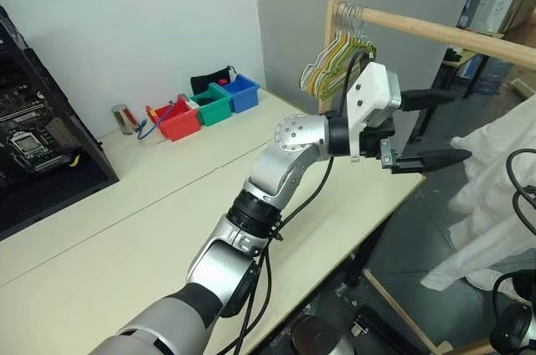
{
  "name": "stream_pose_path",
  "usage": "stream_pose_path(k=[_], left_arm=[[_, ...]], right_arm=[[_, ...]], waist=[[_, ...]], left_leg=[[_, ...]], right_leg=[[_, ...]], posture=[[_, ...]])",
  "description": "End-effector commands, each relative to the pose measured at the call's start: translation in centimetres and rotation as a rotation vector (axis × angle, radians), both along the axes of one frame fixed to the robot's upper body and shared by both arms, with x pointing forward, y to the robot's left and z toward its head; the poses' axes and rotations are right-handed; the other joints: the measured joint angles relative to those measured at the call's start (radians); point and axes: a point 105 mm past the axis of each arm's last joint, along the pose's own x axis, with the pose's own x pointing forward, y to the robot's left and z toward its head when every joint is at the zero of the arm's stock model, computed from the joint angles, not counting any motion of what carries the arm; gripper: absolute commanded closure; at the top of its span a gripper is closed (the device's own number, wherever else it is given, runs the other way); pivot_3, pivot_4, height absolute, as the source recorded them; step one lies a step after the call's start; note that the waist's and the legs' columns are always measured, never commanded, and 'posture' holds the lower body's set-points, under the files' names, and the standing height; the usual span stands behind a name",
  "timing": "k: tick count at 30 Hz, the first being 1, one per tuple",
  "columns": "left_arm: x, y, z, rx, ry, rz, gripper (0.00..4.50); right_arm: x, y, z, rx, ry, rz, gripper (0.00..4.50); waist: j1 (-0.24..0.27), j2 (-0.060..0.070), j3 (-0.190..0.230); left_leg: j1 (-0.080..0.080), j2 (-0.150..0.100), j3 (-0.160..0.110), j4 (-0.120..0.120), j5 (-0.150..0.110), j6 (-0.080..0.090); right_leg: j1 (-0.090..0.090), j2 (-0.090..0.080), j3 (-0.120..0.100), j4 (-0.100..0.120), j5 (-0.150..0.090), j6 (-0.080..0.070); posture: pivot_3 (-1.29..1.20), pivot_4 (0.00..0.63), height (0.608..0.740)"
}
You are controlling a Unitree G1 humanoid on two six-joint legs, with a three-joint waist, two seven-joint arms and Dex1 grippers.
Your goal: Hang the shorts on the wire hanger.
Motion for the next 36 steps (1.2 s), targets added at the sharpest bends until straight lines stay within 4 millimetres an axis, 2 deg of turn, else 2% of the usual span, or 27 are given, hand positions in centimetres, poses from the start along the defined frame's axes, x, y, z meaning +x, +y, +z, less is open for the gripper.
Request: stream_pose_path(k=[1,6,8,17,25,29,33,36], left_arm=[[0.2,0.5,1.6,-0.05,-0.041,0.024,0.0],[0.3,0.8,1.4,-0.048,-0.041,0.031,0.0],[0.4,0.8,1.5,-0.049,-0.042,0.036,0.0],[0.9,1.2,1.7,-0.052,-0.05,0.056,0.0],[1.5,1.6,1.4,-0.047,-0.043,0.074,0.0],[1.7,1.8,1.4,-0.048,-0.042,0.076,0.0],[1.8,1.8,1.3,-0.048,-0.041,0.079,0.0],[2.2,2.3,0.7,-0.019,-0.022,0.076,0.0]], right_arm=[[-0.1,-0.1,1.5,-0.046,-0.031,-0.004,3.46],[-0.1,-0.3,1.9,-0.079,-0.017,-0.019,2.35],[-0.1,-0.3,2.0,-0.092,-0.017,-0.022,1.73],[-0.3,0.3,3.5,-0.203,-0.028,-0.025,0.03],[-0.8,0.9,4.3,-0.278,-0.053,-0.045,0.01],[-1.7,0.9,5.5,-0.355,-0.079,-0.127,0.01],[-1.7,1.9,6.1,-0.37,-0.135,-0.109,0.01],[-2.3,3.2,6.8,-0.461,-0.148,-0.083,0.01]], waist=[[0.002,0.0,0.0],[0.014,0.0,0.0],[0.019,0.0,0.0],[0.021,0.0,0.0],[0.02,0.0,0.0],[0.018,0.0,0.0],[0.016,0.0,0.0],[0.015,0.0,0.0]], left_leg=[[0.0,0.0,0.0,0.0,0.0,0.0],[0.0,0.0,0.0,0.0,0.0,0.0],[0.0,0.0,0.0,0.0,0.0,0.0],[0.0,-0.001,0.0,0.0,0.0,0.0],[0.0,-0.001,0.0,0.0,0.0,0.0],[0.0,-0.001,-0.001,0.0,0.0,0.0],[0.0,-0.001,-0.001,0.0,0.0,0.0],[0.0,-0.001,-0.001,0.0,0.0,0.0]], right_leg=[[0.0,0.0,0.0,0.0,0.0,0.0],[0.0,0.0,0.0,0.0,0.0,0.0],[0.0,0.0,0.0,0.0,0.0,0.0],[0.0,-0.001,0.0,0.0,0.0,0.001],[0.0,-0.002,-0.001,0.0,0.0,0.001],[0.0,-0.002,-0.001,0.0,0.0,0.002],[0.0,-0.003,-0.001,0.0,0.0,0.002],[0.0,-0.003,-0.001,0.0,0.0,0.002]], posture=[[-0.56,0.0,0.74],[-0.56,0.0,0.74],[-0.56,0.0,0.74],[-0.56,0.0,0.74],[-0.59,0.0,0.74],[-0.6,0.0,0.74],[-0.62,0.0,0.74],[-0.63,0.0,0.74]])
